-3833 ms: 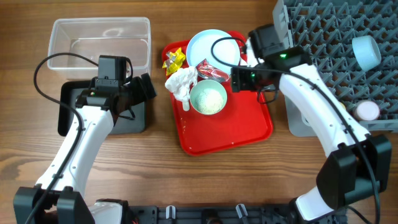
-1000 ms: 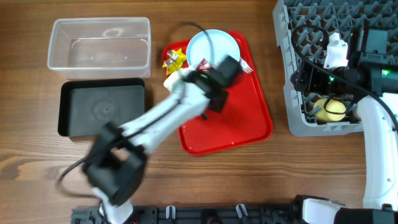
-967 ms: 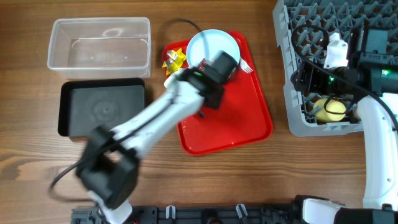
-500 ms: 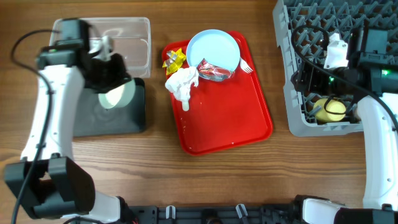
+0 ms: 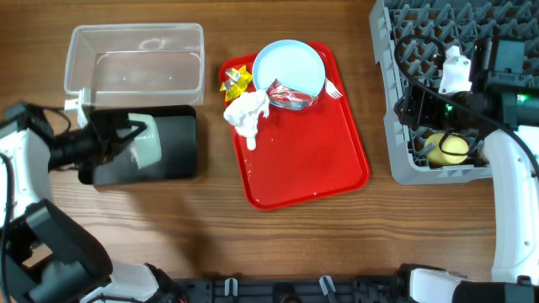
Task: Sort waste into correct bins and load items into the dishwasher rack
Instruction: 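Carry the green bowl left and tip rice into the black tray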
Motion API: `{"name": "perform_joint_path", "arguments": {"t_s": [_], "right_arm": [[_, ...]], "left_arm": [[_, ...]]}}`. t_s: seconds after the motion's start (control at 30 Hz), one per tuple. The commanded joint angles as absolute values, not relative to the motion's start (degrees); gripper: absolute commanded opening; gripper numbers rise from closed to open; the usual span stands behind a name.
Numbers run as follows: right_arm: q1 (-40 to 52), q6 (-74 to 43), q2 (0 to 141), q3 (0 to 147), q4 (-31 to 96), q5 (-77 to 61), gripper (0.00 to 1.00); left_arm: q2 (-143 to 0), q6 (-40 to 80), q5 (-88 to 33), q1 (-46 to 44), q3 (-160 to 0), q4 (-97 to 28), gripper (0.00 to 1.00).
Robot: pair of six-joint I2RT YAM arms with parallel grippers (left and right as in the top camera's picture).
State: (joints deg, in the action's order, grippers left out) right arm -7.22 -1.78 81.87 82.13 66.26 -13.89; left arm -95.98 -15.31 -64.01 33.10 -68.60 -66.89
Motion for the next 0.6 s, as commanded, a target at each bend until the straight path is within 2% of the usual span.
{"name": "perform_joint_path", "arguments": {"t_s": [0.0,0.13,0.43,0.57], "right_arm": [[-7.4,-1.5,81.3,83.0,66.3,-13.5,0.83],[-7.4,-1.5,81.3,83.0,66.9,-13.5,0.82],[-7.4,-1.0,81.4,83.0,66.7,-12.9,0.83],[-7.4,-0.4,81.4,82.9,66.7,-12.9,0.83]], "left_arm": [[-95.5,-21.1,-73.8,34.7,-64.7,-65.4,0.04],[-95.5,-21.0,-79.6,35.3,-61.5,-60.8,0.04],[-95.6,-21.0,-90.3,35.3,-60.9,-59.1,0.04],[-95.6,-20.1,-90.3,35.3,-60.9,-58.9,0.04]]}}
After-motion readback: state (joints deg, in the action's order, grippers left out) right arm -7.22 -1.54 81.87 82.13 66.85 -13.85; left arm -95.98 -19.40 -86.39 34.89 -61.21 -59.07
